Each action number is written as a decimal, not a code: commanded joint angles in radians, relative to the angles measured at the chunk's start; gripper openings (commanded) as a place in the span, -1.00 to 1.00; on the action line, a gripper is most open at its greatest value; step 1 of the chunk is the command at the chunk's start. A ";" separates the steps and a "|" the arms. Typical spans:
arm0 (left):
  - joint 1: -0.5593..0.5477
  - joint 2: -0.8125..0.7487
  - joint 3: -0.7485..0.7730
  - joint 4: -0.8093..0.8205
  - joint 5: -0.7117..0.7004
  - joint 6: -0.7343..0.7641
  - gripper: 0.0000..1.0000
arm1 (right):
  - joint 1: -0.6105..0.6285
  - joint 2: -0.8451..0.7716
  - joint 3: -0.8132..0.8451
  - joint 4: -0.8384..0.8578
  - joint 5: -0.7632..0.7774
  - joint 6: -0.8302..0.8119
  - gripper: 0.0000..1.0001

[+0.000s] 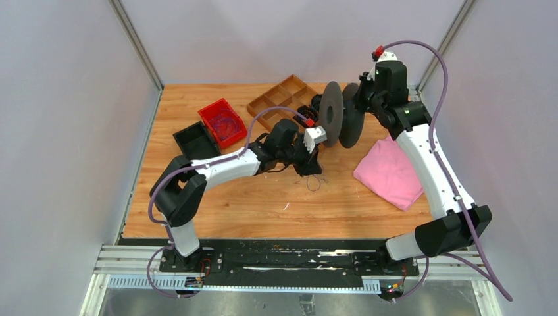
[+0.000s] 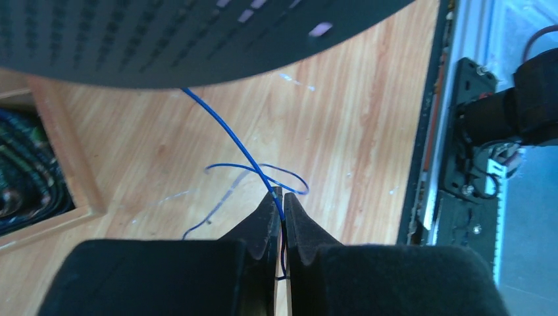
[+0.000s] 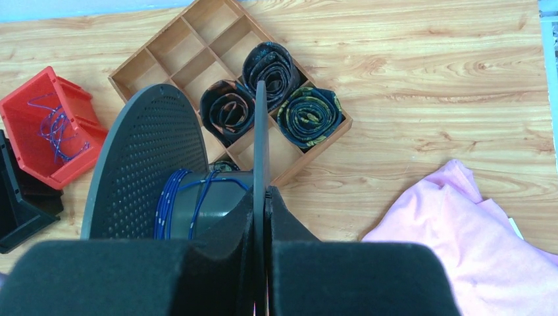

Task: Wrap the cables
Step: Wrap the cable around the cable reel.

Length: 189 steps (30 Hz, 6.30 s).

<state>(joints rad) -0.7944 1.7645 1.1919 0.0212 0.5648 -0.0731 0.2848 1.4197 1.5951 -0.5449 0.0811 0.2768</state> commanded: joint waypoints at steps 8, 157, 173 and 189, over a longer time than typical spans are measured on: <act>-0.037 0.031 0.116 0.035 0.084 -0.145 -0.77 | -0.016 -0.021 -0.077 0.137 0.028 0.010 -0.99; 0.245 0.122 0.589 -0.426 -0.181 0.059 -0.83 | 0.060 -0.248 -0.467 0.373 -0.171 -0.335 -0.99; 0.266 0.151 0.562 -0.422 -0.213 0.089 -0.72 | 0.030 -0.277 -0.452 0.360 -0.246 -0.335 -0.99; 0.313 0.065 0.410 -0.305 0.069 0.068 -0.40 | 0.019 -0.273 -0.425 0.341 -0.272 -0.340 -0.99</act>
<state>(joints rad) -0.5030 1.8999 1.6554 -0.3660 0.4519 0.0059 0.3248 1.1713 1.1286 -0.2504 -0.1612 -0.0528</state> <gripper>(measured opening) 0.258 0.034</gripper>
